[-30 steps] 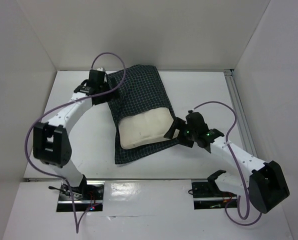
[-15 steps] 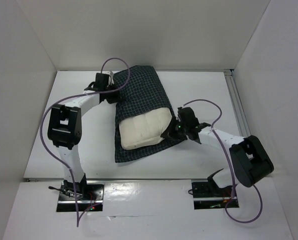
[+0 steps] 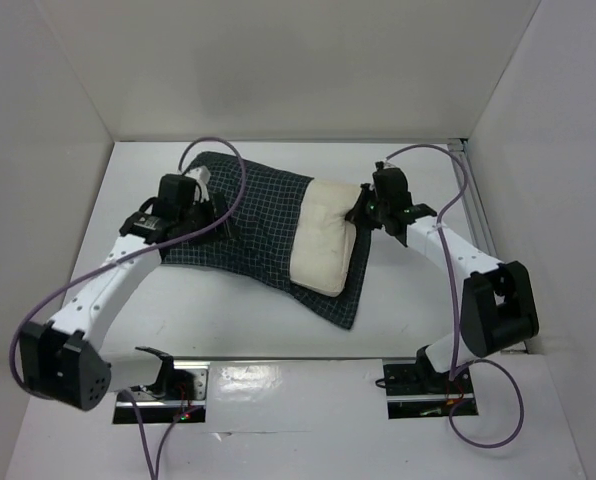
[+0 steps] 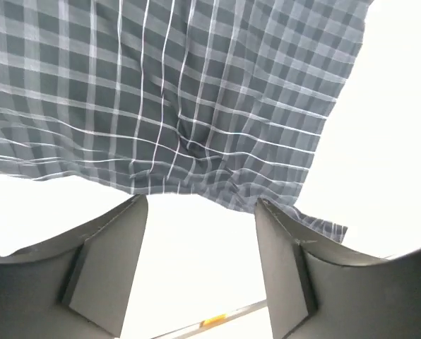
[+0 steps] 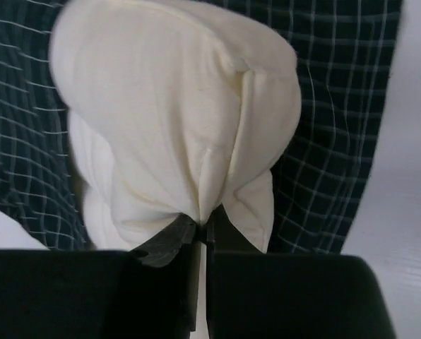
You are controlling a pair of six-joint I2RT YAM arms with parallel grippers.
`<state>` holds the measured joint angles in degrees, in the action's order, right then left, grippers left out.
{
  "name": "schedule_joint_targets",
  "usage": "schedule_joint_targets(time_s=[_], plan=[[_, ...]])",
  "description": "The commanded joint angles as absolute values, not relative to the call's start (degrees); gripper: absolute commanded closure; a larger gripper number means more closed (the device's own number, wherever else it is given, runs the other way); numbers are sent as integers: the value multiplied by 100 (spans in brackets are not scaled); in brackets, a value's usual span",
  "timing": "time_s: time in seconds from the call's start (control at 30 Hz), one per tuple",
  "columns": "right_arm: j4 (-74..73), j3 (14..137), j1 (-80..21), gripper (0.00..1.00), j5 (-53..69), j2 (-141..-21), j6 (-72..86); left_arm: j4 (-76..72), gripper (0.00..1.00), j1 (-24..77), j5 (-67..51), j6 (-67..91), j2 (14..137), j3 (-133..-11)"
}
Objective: Put the pillow into the pillowcase
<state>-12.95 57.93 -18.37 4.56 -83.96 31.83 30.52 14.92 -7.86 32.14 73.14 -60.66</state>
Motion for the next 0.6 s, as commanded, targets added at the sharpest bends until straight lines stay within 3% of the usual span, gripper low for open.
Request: schedule_joint_targets(time_s=[0.0,0.07,0.1,0.13,0.27,0.33,0.57], plan=[[-1055,6091,-1854,91,553,-8718,2944,3524,28,1564,314,3138,6742,-6721],[-1055,6091,-1854,52,686,-8788,2944,3524,39,1818,395,3024,6854,-6977],[-1055,6039,-1854,21,686,-8789,2944,3524,40,1889,396,2945,7038,-7292],[-1055,5986,-1854,14,616,-8789,2944,3603,41,1968,343,2892,7527,-7460],[-1213,5854,-1854,1,115,-8421,2944,3665,37,2626,658,2742,8523,-8225],[-1336,5766,-1776,1,62,-8183,2944,3665,32,2987,860,2742,9156,-8698],[-1397,5248,-1573,5,369,-7779,3049,3954,31,3463,1720,2654,11037,-10289]])
